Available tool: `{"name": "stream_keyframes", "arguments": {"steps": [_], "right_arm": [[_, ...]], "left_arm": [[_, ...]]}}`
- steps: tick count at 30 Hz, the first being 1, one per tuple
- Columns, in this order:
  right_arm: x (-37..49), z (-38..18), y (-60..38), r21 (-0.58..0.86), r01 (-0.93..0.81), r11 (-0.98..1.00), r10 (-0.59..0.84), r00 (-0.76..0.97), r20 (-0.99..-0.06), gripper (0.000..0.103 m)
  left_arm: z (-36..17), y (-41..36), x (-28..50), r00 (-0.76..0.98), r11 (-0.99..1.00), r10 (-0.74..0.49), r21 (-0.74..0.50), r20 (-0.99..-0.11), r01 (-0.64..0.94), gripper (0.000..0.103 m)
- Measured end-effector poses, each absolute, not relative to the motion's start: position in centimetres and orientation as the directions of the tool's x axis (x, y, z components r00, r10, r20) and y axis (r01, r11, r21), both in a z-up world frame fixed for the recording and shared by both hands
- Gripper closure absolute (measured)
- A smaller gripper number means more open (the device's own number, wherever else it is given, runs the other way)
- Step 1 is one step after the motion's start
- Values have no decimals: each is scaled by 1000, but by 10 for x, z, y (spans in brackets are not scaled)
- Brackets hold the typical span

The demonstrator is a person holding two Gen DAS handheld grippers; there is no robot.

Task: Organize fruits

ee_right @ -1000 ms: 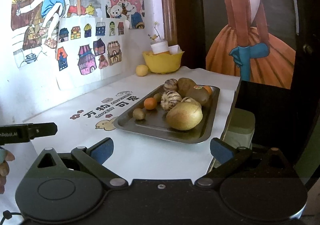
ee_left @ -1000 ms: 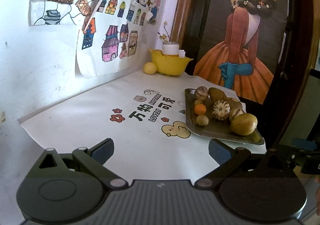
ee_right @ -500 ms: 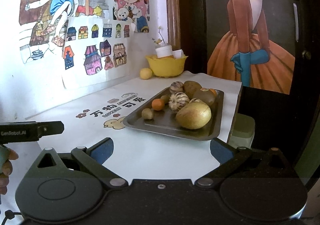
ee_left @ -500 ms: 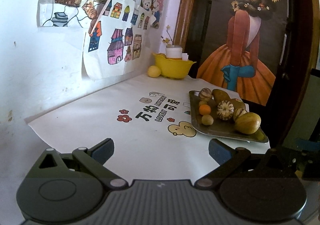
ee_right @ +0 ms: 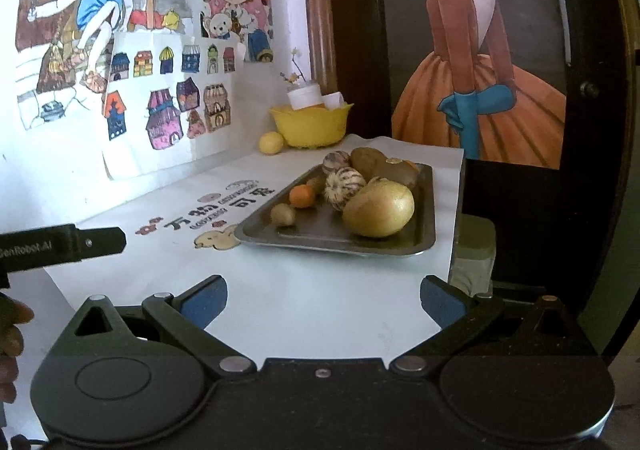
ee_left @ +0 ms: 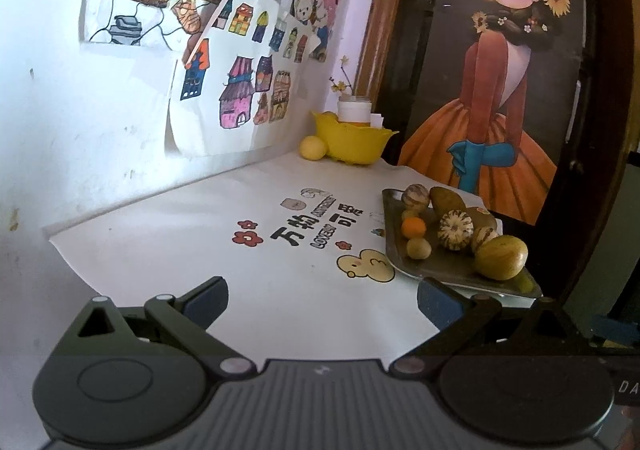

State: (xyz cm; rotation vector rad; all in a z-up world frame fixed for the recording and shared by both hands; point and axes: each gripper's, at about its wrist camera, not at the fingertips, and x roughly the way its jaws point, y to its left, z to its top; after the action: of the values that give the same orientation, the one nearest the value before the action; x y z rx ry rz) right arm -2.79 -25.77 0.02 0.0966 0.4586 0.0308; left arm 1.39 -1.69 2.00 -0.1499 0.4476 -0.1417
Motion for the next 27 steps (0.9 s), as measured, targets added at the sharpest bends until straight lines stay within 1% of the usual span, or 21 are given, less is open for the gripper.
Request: {"name": "stream_keyframes", "arguments": {"steps": [10, 27], "right_arm": [[-24, -6, -254, 78, 12, 997, 23, 904, -426, 1], [-26, -8, -251, 67, 9, 998, 20, 906, -423, 1]], "left_arm": [[15, -17, 14, 903, 987, -132, -138, -410, 82, 0], [11, -13, 8, 902, 988, -122, -141, -415, 69, 0]]}}
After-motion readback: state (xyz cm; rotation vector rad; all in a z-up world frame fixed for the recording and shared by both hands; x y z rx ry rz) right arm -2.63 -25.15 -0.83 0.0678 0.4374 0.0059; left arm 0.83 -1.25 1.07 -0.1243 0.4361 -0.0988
